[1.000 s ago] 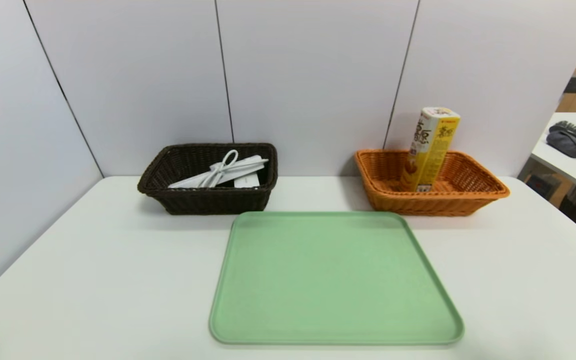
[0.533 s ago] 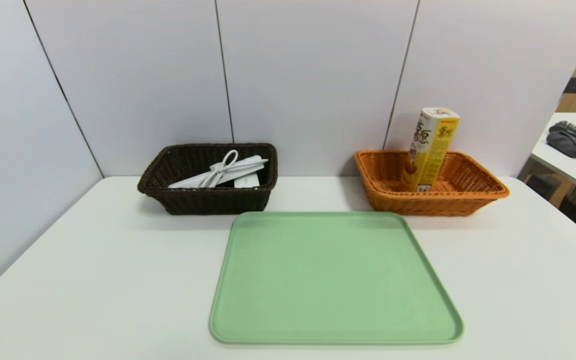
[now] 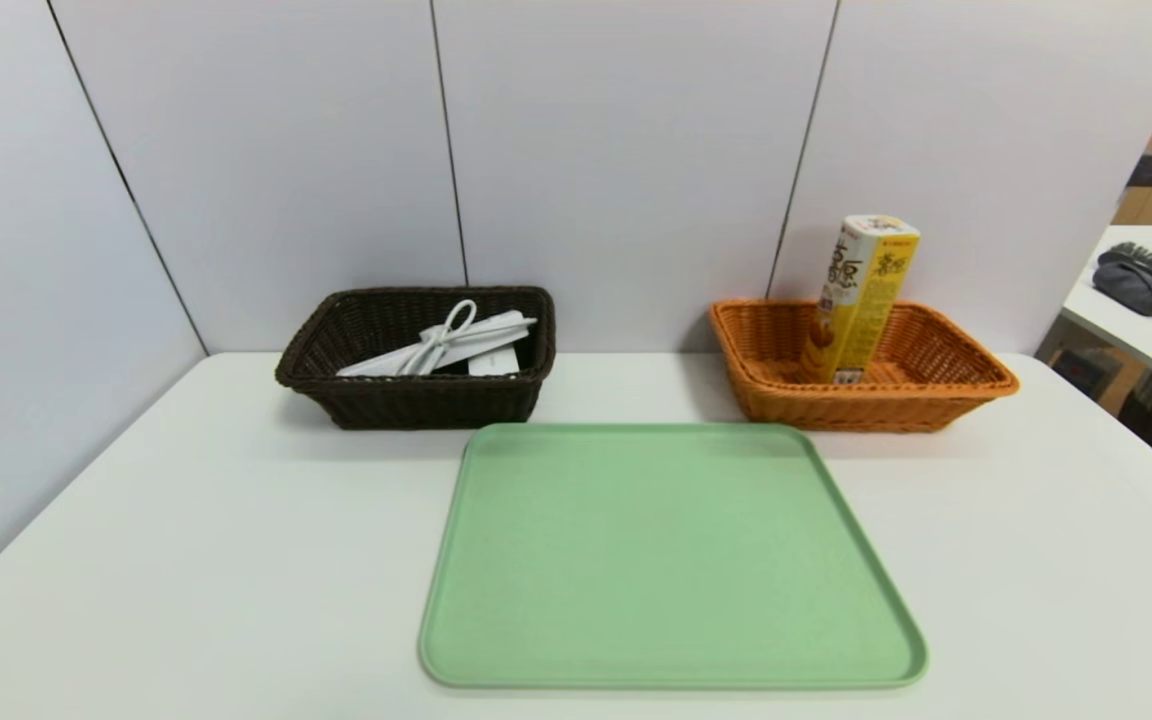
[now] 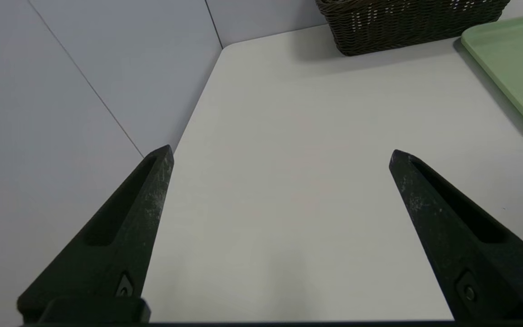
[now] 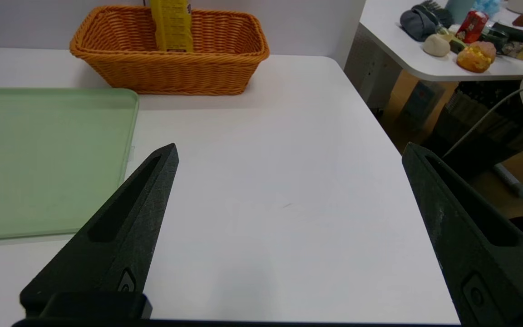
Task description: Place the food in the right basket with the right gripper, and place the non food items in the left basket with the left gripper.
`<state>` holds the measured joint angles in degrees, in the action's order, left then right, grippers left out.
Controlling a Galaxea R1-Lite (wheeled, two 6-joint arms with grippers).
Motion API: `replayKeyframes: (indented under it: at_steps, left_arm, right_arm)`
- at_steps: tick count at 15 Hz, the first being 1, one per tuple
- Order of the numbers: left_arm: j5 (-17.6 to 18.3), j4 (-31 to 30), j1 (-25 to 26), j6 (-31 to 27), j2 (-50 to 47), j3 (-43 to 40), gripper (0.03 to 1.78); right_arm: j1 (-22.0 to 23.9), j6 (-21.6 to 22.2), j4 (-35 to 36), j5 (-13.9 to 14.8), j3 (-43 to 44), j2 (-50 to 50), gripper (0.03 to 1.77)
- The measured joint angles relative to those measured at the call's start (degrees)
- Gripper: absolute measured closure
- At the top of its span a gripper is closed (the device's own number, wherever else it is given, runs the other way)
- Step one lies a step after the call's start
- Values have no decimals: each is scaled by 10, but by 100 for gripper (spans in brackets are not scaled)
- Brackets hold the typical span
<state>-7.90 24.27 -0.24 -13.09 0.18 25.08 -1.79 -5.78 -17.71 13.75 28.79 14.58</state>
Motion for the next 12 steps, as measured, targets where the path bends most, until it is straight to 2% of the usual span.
replayKeyframes:
  at_steps: [2, 3, 6, 9, 12]
  left_arm:
    - [-3, -3, 0, -2, -2, -2, 12]
    - [-3, -4, 0, -2, -2, -5, 12]
    - [-4, -11, 0, 0, -3, -31, 12]
    - [-3, -66, 0, 22, -3, -78, 12]
    - [-1, -183, 0, 54, -3, -171, 12]
  right_arm:
    - [6, -2, 0, -6, -23, -29, 10]
    - [8, -7, 0, -18, -32, -48, 10]
    - [12, -25, 6, -77, -61, -109, 10]
    - [13, -32, 95, -143, -121, -136, 10]
    - [13, -33, 232, -164, -233, -145, 10]
